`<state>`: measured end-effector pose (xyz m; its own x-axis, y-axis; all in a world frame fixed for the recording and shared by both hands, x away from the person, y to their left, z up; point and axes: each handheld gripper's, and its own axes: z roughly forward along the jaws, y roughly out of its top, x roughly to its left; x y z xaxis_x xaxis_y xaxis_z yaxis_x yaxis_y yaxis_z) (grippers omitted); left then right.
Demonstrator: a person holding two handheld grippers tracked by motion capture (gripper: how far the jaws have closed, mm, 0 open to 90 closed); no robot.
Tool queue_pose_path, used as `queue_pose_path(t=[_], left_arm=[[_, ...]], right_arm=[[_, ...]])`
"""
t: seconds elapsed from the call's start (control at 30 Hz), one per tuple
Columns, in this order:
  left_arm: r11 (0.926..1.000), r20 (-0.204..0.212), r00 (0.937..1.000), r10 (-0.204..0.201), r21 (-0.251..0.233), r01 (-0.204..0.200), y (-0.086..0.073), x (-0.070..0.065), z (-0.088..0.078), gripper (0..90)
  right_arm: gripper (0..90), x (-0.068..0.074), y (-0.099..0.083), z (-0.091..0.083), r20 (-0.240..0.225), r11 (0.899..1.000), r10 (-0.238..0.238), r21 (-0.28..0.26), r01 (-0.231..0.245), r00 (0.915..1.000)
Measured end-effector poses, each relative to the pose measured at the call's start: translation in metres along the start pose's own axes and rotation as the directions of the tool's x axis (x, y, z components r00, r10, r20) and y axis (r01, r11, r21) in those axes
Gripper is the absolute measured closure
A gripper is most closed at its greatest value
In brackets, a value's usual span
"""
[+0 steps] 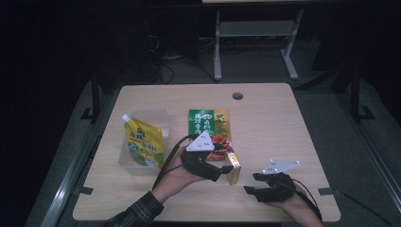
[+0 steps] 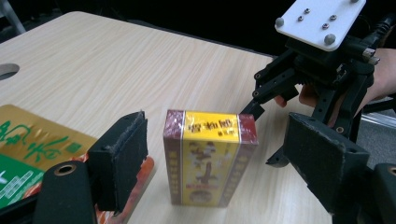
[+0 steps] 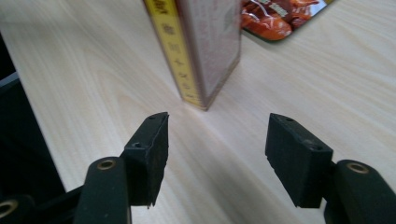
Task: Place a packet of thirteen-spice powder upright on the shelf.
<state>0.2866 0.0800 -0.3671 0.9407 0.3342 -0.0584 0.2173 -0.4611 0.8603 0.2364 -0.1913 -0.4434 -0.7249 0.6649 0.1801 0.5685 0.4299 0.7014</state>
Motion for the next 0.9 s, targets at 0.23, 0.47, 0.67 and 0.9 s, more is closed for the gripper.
queue_pose_path(t=[0.23,0.47,0.67,0.9], left_arm=[[0.9995,-0.012,0.9995,-0.03,0.009,0.03,-0.022,-0.001,-0.019,21.4],[0.9966,-0.022,0.9975,-0.068,0.045,0.068,-0.053,-0.003,-0.032,21.4],[0.9911,-0.013,0.9943,-0.106,0.08,0.106,-0.082,-0.009,-0.042,21.5],[0.9833,-0.008,0.9888,-0.149,0.104,0.149,-0.107,-0.019,-0.051,21.7]], right_arm=[[34.7,0.01,0.005,0.003,0.001,1.0,0.0,-0.015,0.0,1.0],[31.3,0.02,0.016,0.01,0.021,1.0,0.005,-0.027,-0.004,0.9998],[30.1,0.022,0.031,0.014,0.045,0.999,0.011,-0.05,-0.009,0.9989],[31.2,0.027,0.044,0.027,0.071,0.998,-0.002,-0.059,0.007,0.9975]])
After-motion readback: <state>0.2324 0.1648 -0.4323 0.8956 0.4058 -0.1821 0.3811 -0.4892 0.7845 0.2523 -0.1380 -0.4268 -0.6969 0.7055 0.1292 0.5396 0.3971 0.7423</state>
